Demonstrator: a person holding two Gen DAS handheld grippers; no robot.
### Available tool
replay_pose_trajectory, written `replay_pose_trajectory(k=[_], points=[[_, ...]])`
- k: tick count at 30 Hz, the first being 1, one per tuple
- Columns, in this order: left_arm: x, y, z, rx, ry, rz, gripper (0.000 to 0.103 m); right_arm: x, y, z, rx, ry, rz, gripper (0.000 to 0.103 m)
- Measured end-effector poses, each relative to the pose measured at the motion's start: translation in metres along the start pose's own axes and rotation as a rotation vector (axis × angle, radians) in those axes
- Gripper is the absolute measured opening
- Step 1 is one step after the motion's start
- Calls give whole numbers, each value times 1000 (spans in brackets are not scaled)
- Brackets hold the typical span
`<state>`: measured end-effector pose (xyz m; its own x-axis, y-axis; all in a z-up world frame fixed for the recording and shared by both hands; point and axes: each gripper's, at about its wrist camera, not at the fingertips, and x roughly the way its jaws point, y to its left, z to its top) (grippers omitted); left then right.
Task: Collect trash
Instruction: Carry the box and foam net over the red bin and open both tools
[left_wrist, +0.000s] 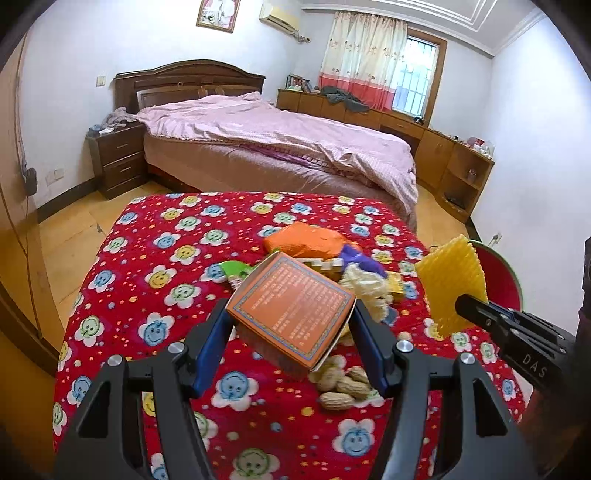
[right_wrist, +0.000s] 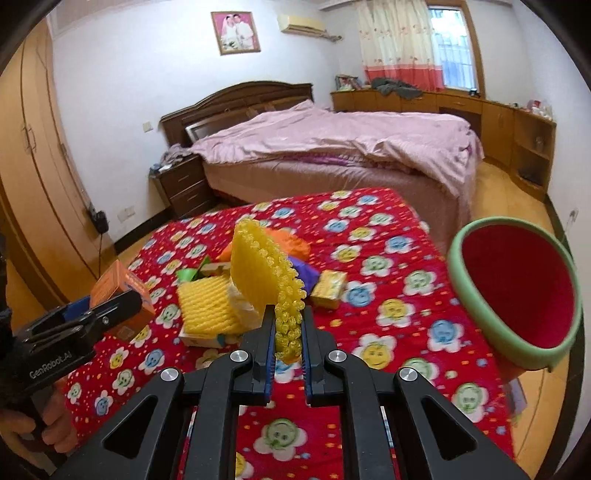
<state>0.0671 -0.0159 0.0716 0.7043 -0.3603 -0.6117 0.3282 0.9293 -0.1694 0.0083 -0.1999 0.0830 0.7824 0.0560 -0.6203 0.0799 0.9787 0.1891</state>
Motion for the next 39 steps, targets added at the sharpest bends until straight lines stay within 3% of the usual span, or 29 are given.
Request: replay_pose_trajectory(k=[22, 39], points=[[14, -95, 23, 124, 3, -68, 65, -41, -85, 14, 87, -59, -201, 12], [67, -208, 34, 281, 46, -162, 65, -52, -191, 7, 211, -61, -327, 12]])
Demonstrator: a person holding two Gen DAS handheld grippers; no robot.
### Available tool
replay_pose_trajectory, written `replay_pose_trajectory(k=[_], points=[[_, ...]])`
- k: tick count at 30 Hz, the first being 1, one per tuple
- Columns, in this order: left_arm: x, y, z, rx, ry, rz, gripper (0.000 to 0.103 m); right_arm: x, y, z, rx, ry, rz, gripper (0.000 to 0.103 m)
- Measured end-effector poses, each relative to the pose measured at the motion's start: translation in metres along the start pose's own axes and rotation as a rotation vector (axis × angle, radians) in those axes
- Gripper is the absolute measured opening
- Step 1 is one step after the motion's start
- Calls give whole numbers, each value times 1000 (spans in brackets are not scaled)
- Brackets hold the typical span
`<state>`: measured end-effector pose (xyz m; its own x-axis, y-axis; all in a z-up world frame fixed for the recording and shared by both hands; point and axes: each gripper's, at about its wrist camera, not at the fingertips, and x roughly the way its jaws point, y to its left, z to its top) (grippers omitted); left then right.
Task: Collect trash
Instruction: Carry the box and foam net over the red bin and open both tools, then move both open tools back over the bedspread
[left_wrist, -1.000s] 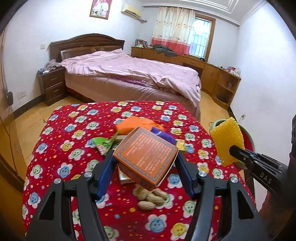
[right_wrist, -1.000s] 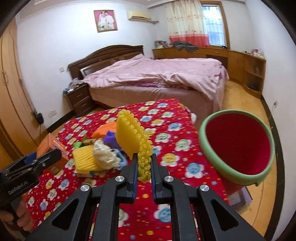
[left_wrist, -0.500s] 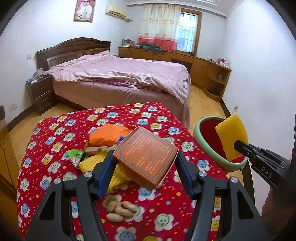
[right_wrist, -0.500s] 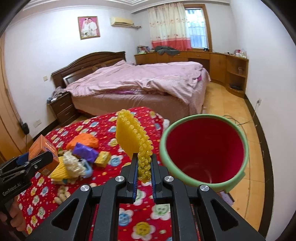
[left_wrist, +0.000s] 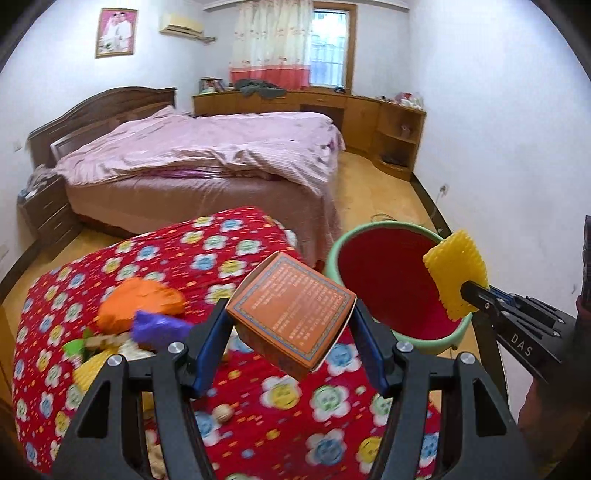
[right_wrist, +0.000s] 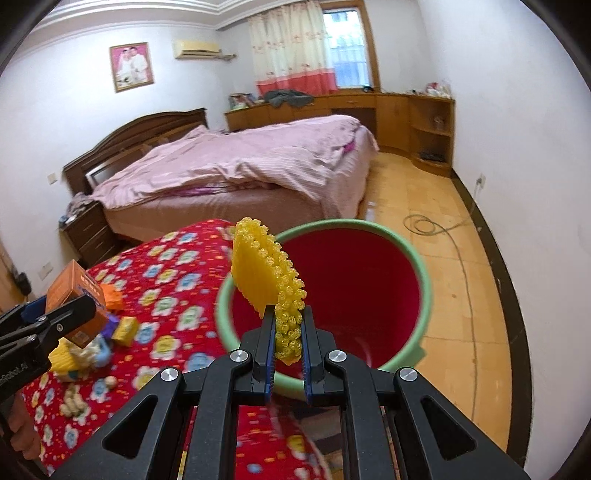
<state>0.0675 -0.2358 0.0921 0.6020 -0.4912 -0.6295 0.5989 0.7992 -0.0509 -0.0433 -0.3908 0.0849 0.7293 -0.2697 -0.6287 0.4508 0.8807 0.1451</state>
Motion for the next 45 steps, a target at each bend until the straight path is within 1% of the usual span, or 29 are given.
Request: replay_pose_trajectory(k=[4, 13, 19, 24, 26, 28, 29, 30, 32, 33, 34, 36, 45], points=[[21, -24, 6, 29, 14, -38, 65, 10, -22, 0, 17, 6, -44, 11], [70, -60, 12, 64, 59, -94, 65, 40, -62, 0, 64, 47, -93, 12], [93, -76, 15, 84, 75, -118, 65, 57, -76, 0, 87, 75, -100, 13], [103, -87, 17, 119, 80, -150, 65, 62, -81, 1, 98, 83, -91, 14], [106, -91, 17, 137, 72, -154, 65, 63, -82, 1, 98, 83, -84, 16], [108, -95, 16, 155, 71, -158, 65, 63, -83, 1, 99, 78, -73, 22], [109, -96, 16, 158, 73, -159, 65, 63, -83, 1, 100, 77, -70, 24], [110, -97, 15, 160, 75, -162, 68, 63, -83, 1, 100, 76, -68, 26], [112, -97, 16, 152, 78, -169, 72, 61, -84, 0, 101, 72, -67, 34], [112, -97, 16, 146, 78, -174, 72, 60, -84, -1, 103, 69, -68, 40], [111, -96, 16, 135, 76, -183, 72, 59, -84, -1, 105, 66, -69, 43], [111, -94, 16, 123, 73, -187, 74, 57, -85, -1, 112, 58, -71, 43], [92, -84, 15, 90, 75, -163, 74, 38, -76, 0, 110, 31, -62, 45]])
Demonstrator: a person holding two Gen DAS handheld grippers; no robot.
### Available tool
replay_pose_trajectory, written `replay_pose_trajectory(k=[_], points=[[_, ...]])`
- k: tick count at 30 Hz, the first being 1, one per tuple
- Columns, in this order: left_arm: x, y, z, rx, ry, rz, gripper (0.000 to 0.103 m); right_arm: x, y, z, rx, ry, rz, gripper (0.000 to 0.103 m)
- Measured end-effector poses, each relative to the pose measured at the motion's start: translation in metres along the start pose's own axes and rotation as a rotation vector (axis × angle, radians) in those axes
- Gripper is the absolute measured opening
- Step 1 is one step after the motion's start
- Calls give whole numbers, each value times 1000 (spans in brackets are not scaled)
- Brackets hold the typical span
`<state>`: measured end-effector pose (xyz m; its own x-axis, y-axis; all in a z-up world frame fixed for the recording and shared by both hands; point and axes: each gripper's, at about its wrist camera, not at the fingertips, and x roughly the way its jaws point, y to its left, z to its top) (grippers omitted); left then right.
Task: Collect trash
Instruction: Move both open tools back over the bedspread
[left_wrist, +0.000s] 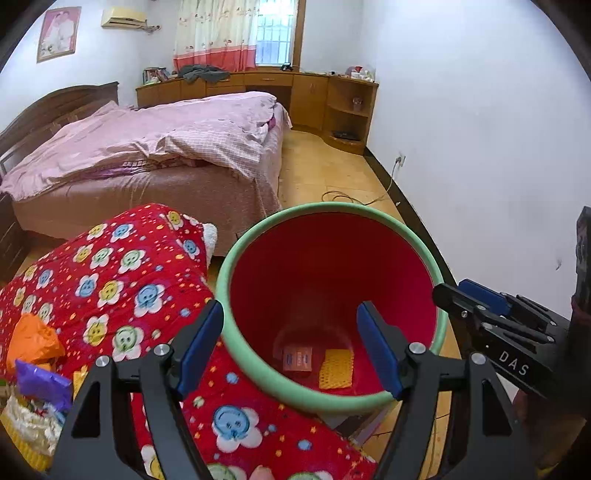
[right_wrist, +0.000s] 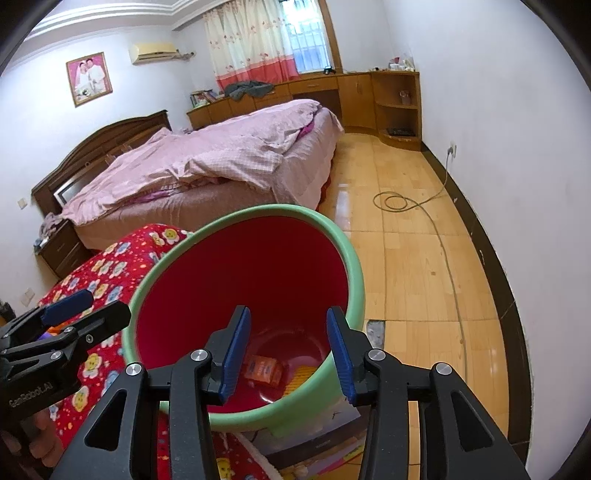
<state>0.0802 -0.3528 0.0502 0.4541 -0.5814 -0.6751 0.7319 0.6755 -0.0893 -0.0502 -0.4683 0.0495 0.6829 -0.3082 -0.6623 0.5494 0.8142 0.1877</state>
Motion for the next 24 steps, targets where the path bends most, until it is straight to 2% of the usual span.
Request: replay_pose_trajectory(k=[16, 24], points=[[-77, 30, -21, -80, -34, 83, 74, -60, 38, -6, -22, -65, 50, 63], [-124, 51, -36, -128, -65, 157, 74, -84, 61, -12, -39, -83, 109, 64]])
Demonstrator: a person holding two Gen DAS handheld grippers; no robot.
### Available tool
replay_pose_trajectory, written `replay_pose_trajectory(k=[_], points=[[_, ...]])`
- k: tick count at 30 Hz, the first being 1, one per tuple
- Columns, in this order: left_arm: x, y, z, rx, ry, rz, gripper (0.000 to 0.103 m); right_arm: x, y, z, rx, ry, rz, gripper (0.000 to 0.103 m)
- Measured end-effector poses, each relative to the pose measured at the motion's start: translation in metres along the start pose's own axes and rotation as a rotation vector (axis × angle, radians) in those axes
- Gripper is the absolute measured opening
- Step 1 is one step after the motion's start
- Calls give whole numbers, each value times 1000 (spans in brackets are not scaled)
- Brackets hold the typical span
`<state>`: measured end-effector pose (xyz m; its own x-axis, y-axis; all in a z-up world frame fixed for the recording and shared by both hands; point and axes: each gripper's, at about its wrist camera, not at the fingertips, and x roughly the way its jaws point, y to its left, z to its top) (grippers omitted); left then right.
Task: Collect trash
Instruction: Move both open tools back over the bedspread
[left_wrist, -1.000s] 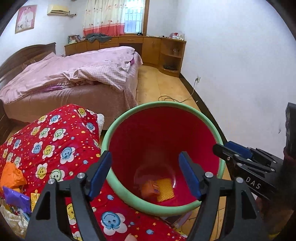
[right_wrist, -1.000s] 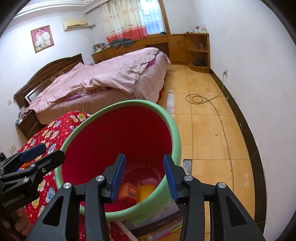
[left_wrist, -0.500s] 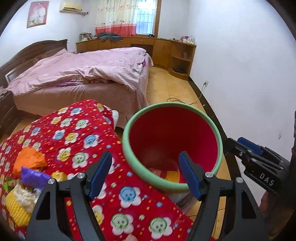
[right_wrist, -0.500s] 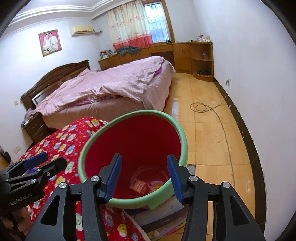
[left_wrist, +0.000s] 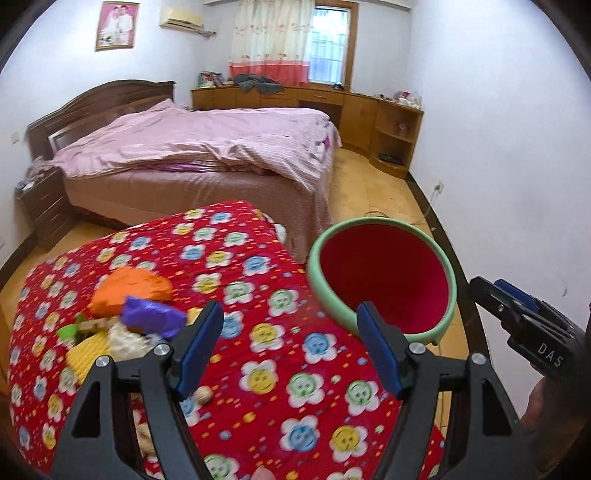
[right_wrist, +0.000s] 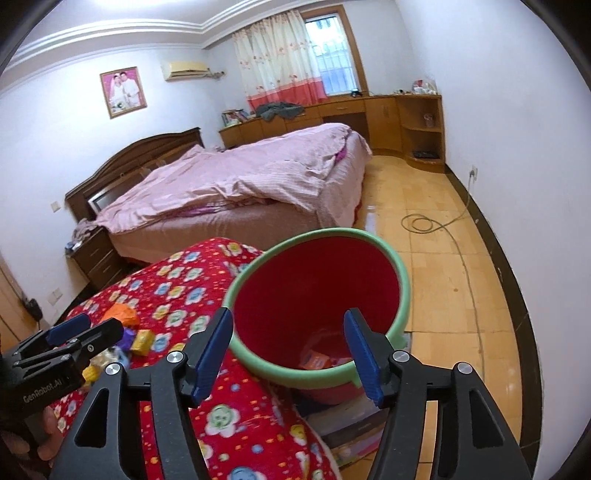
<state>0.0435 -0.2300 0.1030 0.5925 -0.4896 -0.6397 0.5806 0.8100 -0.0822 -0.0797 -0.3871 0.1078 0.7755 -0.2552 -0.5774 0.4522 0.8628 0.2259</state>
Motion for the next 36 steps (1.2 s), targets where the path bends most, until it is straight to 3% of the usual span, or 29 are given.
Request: replay_pose_trajectory(k=[3, 19, 28, 36], points=[[-14, 14, -3, -24, -9, 31, 74, -5, 13, -3, -16, 1, 30, 78], [-64, 114, -33, -163, -32, 235, 74, -9, 88, -18, -112, 20, 156, 78], [-43, 160, -52, -222, 34, 311, 74, 13, 114, -32, -150, 85, 179, 78], [-8, 183, -62, -257, 99, 290, 74, 41, 126, -41, -160, 151, 178, 78]])
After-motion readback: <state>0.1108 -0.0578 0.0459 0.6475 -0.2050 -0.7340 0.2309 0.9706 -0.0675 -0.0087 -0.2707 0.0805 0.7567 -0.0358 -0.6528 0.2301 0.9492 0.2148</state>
